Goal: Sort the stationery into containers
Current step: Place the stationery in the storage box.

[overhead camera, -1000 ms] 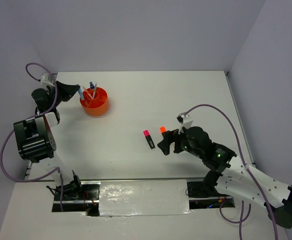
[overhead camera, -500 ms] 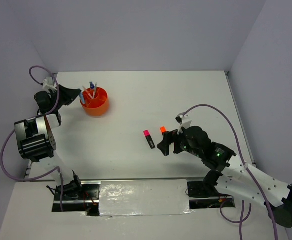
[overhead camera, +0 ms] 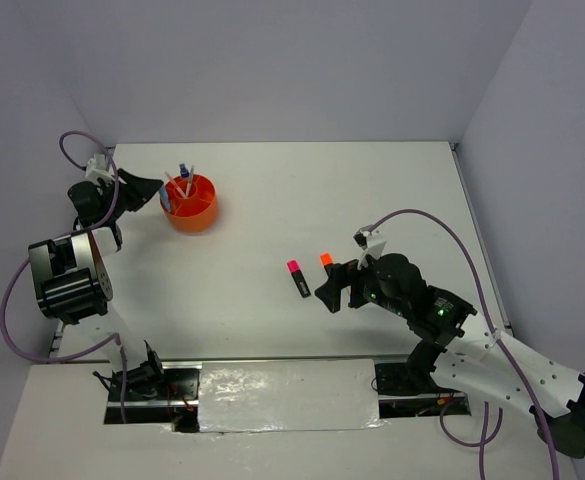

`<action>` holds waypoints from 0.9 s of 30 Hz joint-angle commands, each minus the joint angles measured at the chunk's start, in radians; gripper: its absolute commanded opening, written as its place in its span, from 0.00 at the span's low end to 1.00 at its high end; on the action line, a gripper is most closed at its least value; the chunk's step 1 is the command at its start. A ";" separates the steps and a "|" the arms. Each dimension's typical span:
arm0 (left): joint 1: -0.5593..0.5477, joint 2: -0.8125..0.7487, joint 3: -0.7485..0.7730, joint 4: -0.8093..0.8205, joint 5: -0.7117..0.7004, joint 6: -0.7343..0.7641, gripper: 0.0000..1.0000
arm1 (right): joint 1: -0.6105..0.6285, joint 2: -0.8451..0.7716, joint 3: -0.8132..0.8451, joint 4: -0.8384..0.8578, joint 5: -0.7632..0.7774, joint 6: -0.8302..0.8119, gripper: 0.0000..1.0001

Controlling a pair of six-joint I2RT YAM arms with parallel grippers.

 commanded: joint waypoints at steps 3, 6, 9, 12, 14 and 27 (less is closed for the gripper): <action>0.005 0.008 0.027 0.052 0.008 0.013 0.58 | 0.005 -0.010 0.030 0.013 -0.012 -0.020 1.00; 0.005 0.004 0.026 0.056 0.005 0.001 0.61 | 0.006 -0.010 0.026 0.015 -0.013 -0.024 1.00; 0.005 -0.034 0.021 0.046 -0.027 -0.022 0.63 | 0.006 -0.003 0.024 0.016 -0.009 -0.031 1.00; 0.005 -0.149 0.009 -0.023 -0.146 -0.042 0.86 | 0.006 0.032 0.018 0.027 0.003 -0.046 1.00; -0.012 -0.234 -0.005 -0.140 -0.238 -0.041 0.99 | 0.006 0.072 0.026 0.026 0.006 -0.060 1.00; -0.385 -0.821 0.159 -1.231 -0.817 0.122 0.99 | 0.006 0.722 0.279 -0.036 0.117 -0.099 0.90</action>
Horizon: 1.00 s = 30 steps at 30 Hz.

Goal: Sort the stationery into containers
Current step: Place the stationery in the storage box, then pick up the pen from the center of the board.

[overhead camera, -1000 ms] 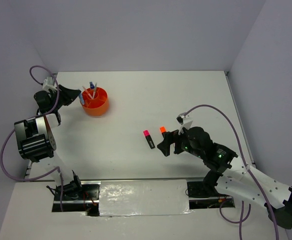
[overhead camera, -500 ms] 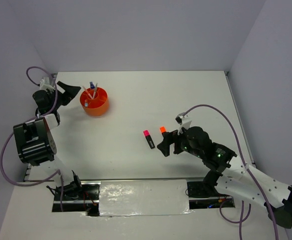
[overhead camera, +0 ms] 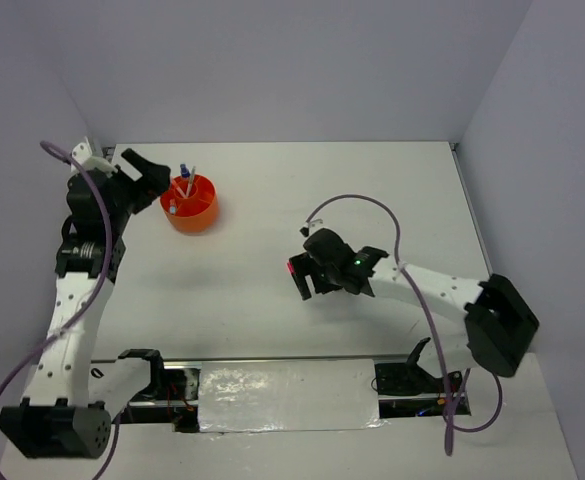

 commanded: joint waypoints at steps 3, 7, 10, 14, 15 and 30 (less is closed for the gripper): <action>-0.034 -0.195 -0.128 -0.292 -0.029 0.117 0.99 | 0.008 0.230 0.121 0.028 0.022 -0.034 0.87; -0.036 -0.283 -0.210 -0.314 0.062 0.198 0.99 | 0.008 0.367 0.213 0.032 0.031 -0.052 0.71; -0.034 -0.295 -0.242 -0.320 0.117 0.249 0.99 | 0.006 0.428 0.240 0.035 0.040 -0.054 0.60; -0.034 -0.288 -0.282 -0.305 0.146 0.266 0.99 | 0.006 0.469 0.247 0.049 0.039 -0.062 0.50; -0.034 -0.286 -0.284 -0.302 0.161 0.266 0.99 | 0.006 0.477 0.252 0.048 0.033 -0.062 0.48; -0.166 -0.274 -0.351 0.006 0.467 -0.029 0.99 | 0.121 0.087 0.056 0.285 -0.052 0.044 0.00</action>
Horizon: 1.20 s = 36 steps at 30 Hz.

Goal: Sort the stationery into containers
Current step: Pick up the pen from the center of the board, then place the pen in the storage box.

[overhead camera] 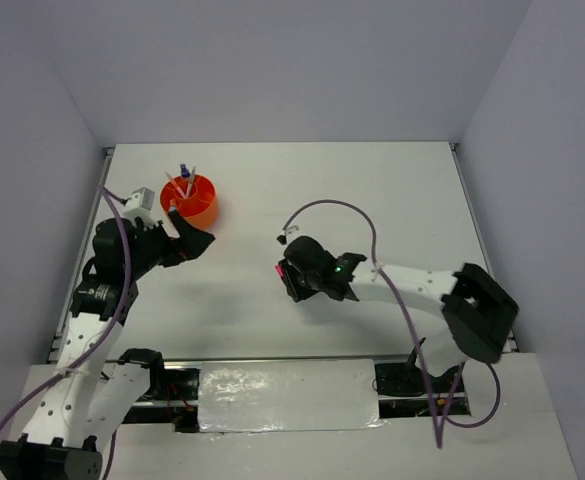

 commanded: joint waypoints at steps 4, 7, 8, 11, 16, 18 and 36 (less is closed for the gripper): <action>-0.265 0.089 0.037 0.269 -0.020 -0.206 0.98 | 0.083 -0.344 -0.070 0.210 -0.019 0.084 0.00; -0.372 0.160 0.065 0.273 -0.078 -0.221 0.94 | 0.112 -0.433 -0.082 0.226 0.013 0.089 0.00; -0.410 0.177 0.067 0.282 -0.082 -0.229 0.93 | 0.114 -0.450 -0.085 0.232 0.013 0.086 0.00; -0.474 0.215 0.042 0.382 -0.073 -0.264 0.91 | 0.121 -0.485 -0.067 0.198 0.016 0.073 0.00; -0.548 0.269 0.042 0.489 -0.084 -0.302 0.90 | 0.124 -0.487 -0.040 0.152 0.042 0.055 0.00; -0.560 0.286 0.053 0.499 -0.098 -0.304 0.89 | 0.124 -0.488 -0.038 0.149 0.047 0.052 0.00; -0.593 0.289 0.034 0.597 -0.130 -0.310 0.83 | 0.123 -0.445 -0.007 0.063 0.133 0.103 0.00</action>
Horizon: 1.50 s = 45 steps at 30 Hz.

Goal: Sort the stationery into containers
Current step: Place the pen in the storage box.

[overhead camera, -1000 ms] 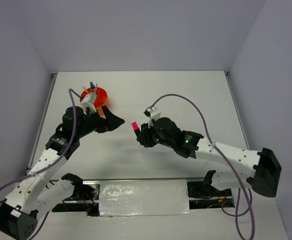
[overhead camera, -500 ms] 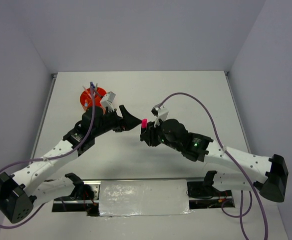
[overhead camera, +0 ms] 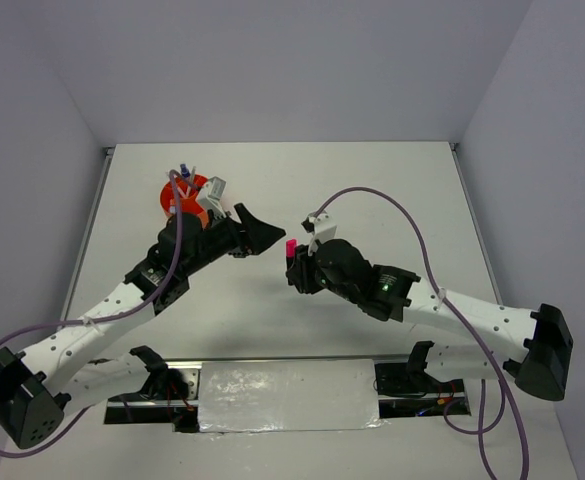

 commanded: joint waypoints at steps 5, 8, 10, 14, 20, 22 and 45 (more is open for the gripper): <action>-0.041 0.092 0.028 0.090 0.053 0.002 0.75 | 0.010 -0.011 0.058 0.011 -0.005 -0.004 0.00; -0.051 0.121 0.020 0.103 0.065 0.000 0.75 | 0.009 -0.006 0.071 0.003 -0.011 -0.010 0.00; -0.062 0.127 0.014 0.131 0.071 -0.004 0.73 | 0.009 0.004 0.086 -0.003 -0.014 -0.014 0.00; -0.074 0.150 0.022 0.131 0.070 0.008 0.50 | 0.009 0.012 0.106 -0.012 -0.005 -0.023 0.00; -0.076 0.166 0.039 0.119 0.065 0.023 0.10 | 0.009 0.032 0.117 -0.027 -0.011 -0.036 0.00; -0.076 0.172 0.045 0.111 0.062 0.033 0.00 | 0.010 0.031 0.109 -0.012 -0.013 -0.040 0.00; 0.203 0.635 0.571 0.039 -0.808 0.592 0.00 | -0.019 -0.368 -0.095 -0.119 0.134 -0.016 1.00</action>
